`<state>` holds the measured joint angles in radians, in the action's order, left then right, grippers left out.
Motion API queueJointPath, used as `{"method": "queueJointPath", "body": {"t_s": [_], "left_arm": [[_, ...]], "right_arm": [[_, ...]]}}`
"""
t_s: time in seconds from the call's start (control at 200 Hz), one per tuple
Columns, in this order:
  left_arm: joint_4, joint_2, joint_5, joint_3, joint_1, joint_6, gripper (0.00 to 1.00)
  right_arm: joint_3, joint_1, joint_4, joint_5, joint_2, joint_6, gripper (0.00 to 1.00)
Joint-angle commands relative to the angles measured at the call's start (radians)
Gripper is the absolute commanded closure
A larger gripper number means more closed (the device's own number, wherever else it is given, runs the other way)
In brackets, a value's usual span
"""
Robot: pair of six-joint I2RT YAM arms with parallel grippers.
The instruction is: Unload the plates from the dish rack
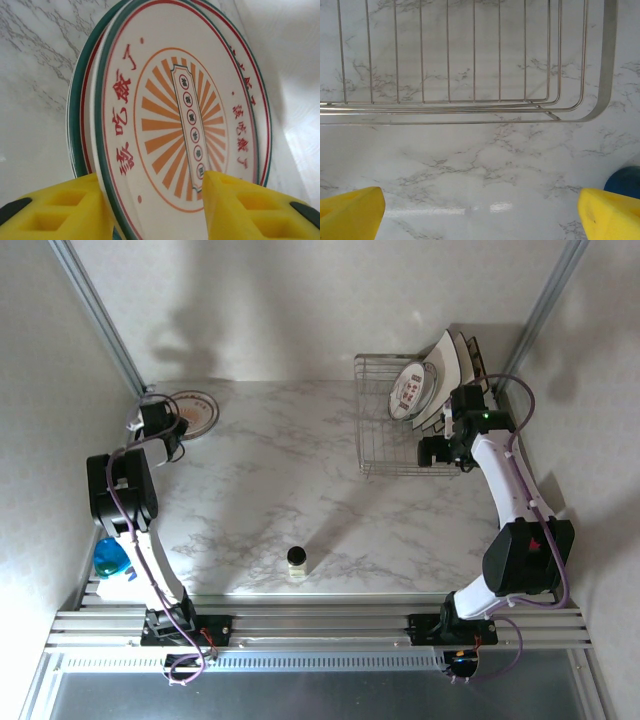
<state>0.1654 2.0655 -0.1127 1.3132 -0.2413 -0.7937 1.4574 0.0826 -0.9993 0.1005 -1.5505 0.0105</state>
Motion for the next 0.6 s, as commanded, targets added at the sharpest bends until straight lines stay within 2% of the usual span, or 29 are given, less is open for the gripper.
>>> {"method": "queueJointPath", "body": {"t_s": [0.0, 0.255, 0.596], "left_arm": [[-0.095, -0.022, 0.035, 0.046, 0.010, 0.118, 0.50], [-0.161, -0.012, 0.022, 0.059, 0.010, 0.189, 0.49], [-0.335, -0.037, 0.137, 0.103, 0.030, 0.362, 0.42]], "right_arm": [[-0.014, -0.004, 0.014, -0.021, 0.031, -0.009, 0.01], [-0.024, -0.004, 0.022, -0.031, 0.035, -0.003, 0.01], [-0.029, -0.004, 0.027, -0.044, 0.037, 0.003, 0.01]]}}
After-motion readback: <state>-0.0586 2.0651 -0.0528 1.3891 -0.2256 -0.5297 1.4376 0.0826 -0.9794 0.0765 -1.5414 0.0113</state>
